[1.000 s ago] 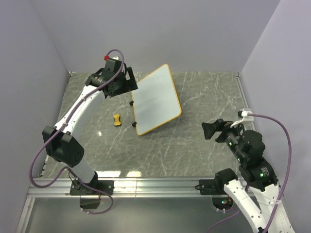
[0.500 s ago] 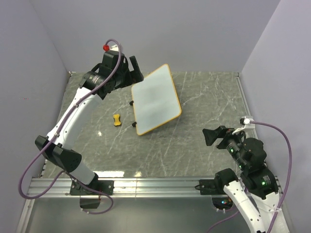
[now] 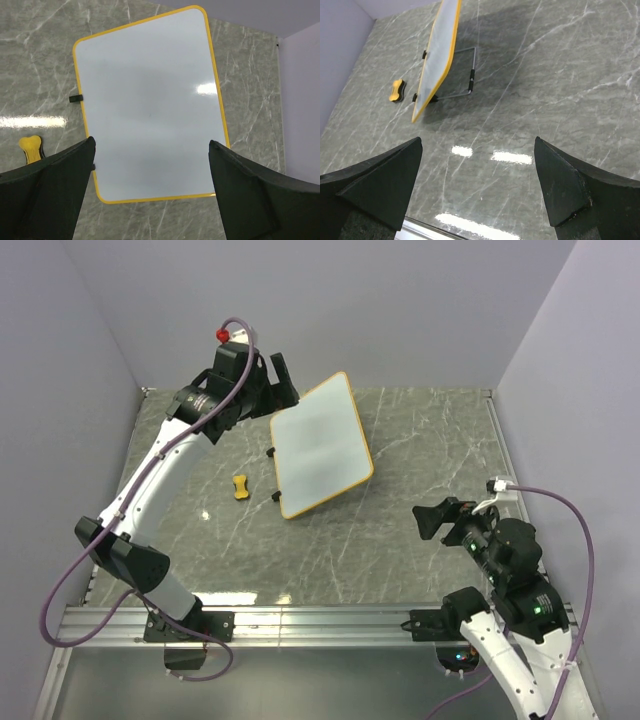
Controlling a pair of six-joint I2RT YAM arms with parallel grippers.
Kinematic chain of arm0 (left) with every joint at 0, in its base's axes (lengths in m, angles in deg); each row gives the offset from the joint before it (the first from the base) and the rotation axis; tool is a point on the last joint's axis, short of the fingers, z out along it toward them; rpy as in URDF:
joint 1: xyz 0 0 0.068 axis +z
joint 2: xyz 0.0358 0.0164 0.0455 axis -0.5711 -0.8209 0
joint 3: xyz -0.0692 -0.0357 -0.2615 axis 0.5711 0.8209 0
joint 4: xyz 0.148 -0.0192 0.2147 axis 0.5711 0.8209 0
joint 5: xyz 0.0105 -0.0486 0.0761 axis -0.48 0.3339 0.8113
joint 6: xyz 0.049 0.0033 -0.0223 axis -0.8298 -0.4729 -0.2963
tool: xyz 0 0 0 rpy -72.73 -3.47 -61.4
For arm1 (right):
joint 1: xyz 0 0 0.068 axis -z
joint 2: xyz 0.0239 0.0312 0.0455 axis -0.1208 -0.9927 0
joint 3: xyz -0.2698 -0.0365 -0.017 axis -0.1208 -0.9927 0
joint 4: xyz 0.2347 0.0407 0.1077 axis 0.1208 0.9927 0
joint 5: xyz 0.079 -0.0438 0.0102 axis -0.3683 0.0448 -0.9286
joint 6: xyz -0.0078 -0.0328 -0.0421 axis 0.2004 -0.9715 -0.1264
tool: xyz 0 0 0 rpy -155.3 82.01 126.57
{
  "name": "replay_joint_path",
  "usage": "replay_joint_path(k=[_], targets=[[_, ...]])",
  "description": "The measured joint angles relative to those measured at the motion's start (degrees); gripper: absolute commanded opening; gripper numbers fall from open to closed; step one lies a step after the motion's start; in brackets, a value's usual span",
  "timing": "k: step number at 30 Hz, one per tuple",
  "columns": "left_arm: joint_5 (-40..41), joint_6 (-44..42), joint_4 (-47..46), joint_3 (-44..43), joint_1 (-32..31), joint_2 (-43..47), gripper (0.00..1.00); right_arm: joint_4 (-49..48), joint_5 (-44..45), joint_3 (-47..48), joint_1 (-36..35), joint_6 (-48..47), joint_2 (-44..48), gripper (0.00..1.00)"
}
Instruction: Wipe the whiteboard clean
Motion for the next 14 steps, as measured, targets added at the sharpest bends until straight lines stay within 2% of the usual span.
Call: replay_joint_path(k=[14], targets=[[3.78,-5.20,-1.95,-2.49,0.00,-1.33,0.99,-3.08,-0.22,0.00,0.00,-0.02,-3.98,1.00]])
